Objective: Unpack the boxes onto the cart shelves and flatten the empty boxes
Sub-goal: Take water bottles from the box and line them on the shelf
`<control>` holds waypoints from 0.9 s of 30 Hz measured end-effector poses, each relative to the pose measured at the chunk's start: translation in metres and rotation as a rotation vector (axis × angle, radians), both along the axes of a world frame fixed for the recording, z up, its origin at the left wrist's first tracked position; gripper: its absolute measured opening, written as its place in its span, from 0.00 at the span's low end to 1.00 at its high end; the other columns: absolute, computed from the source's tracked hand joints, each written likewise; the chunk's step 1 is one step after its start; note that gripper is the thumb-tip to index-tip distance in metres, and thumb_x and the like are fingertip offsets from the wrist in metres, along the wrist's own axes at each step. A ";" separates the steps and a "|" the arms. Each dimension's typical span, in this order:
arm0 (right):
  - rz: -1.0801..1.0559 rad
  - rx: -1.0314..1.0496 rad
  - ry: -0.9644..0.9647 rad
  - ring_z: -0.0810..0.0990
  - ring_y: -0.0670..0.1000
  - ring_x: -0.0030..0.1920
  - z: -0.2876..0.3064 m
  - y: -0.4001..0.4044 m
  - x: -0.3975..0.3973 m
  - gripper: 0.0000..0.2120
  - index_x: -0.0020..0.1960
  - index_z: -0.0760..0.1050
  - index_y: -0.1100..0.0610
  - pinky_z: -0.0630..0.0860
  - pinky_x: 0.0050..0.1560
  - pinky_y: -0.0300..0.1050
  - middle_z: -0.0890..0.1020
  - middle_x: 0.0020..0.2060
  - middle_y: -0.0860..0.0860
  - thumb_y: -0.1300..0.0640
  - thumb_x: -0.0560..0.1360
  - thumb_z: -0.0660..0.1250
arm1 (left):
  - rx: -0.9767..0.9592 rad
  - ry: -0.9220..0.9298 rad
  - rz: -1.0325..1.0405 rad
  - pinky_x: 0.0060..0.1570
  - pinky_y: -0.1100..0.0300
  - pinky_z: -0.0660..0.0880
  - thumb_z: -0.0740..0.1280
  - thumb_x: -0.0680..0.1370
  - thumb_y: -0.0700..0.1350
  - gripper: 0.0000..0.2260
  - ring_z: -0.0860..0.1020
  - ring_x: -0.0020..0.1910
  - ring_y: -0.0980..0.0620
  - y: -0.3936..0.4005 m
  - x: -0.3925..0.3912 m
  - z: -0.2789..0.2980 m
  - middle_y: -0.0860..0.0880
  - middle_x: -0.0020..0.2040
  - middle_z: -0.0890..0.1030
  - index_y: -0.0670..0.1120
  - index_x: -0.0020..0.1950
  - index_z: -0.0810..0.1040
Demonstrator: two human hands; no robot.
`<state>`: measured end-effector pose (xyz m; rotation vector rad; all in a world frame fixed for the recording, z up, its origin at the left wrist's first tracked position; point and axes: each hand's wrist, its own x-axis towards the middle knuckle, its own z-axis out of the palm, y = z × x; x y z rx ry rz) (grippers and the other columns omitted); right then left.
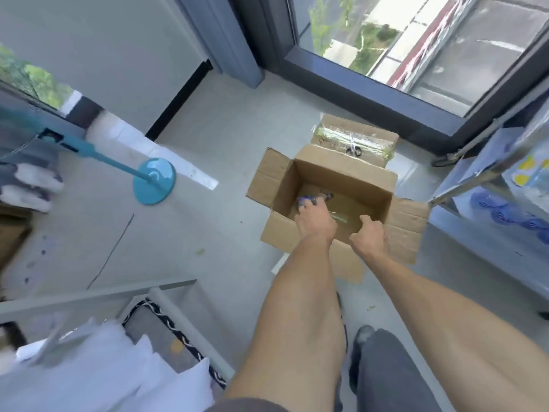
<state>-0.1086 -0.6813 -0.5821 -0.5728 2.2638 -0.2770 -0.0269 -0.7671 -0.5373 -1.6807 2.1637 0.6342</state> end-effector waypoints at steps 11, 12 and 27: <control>0.019 0.062 -0.081 0.71 0.60 0.66 -0.130 -0.111 -0.042 0.19 0.66 0.69 0.56 0.71 0.63 0.52 0.71 0.62 0.59 0.60 0.76 0.63 | 0.056 -0.121 -0.007 0.58 0.49 0.71 0.61 0.79 0.44 0.16 0.73 0.63 0.40 -0.097 -0.039 -0.163 0.41 0.64 0.72 0.45 0.67 0.70; 0.009 0.073 -0.082 0.71 0.60 0.66 -0.147 -0.118 -0.047 0.18 0.66 0.69 0.56 0.72 0.63 0.53 0.71 0.62 0.59 0.60 0.76 0.63 | 0.068 -0.128 -0.012 0.58 0.49 0.71 0.61 0.79 0.44 0.16 0.73 0.63 0.40 -0.103 -0.043 -0.181 0.41 0.64 0.72 0.45 0.67 0.70; -0.023 0.254 -0.117 0.71 0.59 0.68 -0.457 -0.163 0.008 0.21 0.70 0.68 0.54 0.70 0.65 0.52 0.70 0.66 0.57 0.56 0.78 0.64 | 0.206 -0.215 -0.016 0.65 0.51 0.69 0.63 0.79 0.45 0.20 0.72 0.67 0.41 -0.187 -0.010 -0.487 0.42 0.68 0.71 0.45 0.71 0.68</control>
